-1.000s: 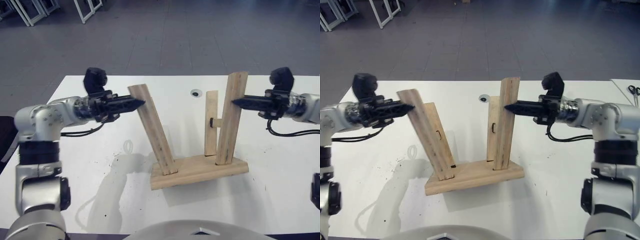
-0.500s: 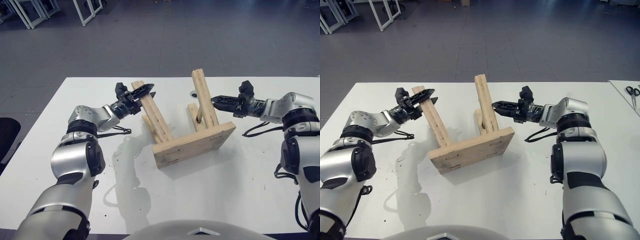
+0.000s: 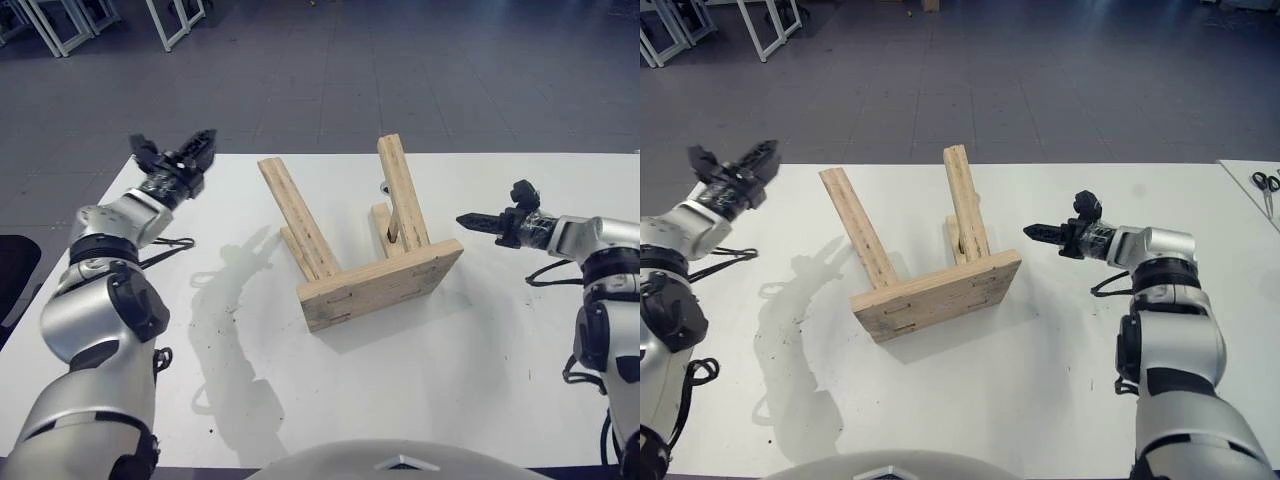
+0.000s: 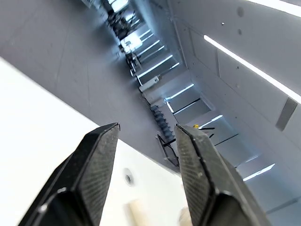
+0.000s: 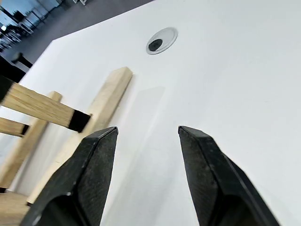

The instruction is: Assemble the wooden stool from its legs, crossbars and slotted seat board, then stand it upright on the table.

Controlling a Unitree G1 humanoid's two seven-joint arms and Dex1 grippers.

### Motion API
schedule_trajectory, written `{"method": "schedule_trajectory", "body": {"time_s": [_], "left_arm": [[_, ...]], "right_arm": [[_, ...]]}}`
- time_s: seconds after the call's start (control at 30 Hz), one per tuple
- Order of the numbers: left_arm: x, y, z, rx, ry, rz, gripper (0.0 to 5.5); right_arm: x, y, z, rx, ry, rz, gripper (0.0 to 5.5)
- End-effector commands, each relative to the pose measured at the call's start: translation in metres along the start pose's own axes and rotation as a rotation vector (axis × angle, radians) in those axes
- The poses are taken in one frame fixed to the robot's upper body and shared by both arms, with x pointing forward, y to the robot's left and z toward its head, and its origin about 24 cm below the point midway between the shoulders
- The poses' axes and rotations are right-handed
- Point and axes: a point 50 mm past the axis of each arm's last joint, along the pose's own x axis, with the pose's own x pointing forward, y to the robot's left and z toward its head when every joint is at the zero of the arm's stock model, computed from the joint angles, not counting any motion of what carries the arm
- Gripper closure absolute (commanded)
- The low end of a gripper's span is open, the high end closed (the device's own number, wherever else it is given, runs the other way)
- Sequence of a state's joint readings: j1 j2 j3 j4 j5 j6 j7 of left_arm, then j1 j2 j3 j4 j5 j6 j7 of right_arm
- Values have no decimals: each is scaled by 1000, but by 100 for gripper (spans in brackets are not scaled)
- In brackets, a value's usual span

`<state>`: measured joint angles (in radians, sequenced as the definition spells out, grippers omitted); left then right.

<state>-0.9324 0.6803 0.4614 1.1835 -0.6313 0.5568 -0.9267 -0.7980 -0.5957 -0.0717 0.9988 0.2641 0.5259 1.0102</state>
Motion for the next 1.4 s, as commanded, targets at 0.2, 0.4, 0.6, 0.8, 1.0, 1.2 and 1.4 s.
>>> {"method": "schedule_trajectory", "body": {"time_s": [0.2, 0.4, 0.6, 0.8, 1.0, 1.2, 1.4], "left_arm": [[-97, -33, -90, 715, 533, -386, 302], [-121, -77, -128, 649, 663, -548, 253], [-117, -90, -146, 711, 704, -586, 253], [-99, -76, -152, 808, 697, -526, 253], [-72, -74, -155, 823, 672, -581, 253], [-52, -64, -139, 815, 702, -655, 282], [-60, -43, -129, 766, 758, -698, 362]], "right_arm": [[-46, 20, -30, -373, 93, 105, 311], [-55, 45, -31, -510, 215, 279, 294], [-44, 65, -18, -596, 238, 396, 294], [-12, 70, -8, -653, 239, 442, 294], [2, 80, -13, -679, 231, 540, 294], [-8, 99, -36, -682, 207, 628, 294], [-15, 108, -55, -642, 153, 629, 294]]}}
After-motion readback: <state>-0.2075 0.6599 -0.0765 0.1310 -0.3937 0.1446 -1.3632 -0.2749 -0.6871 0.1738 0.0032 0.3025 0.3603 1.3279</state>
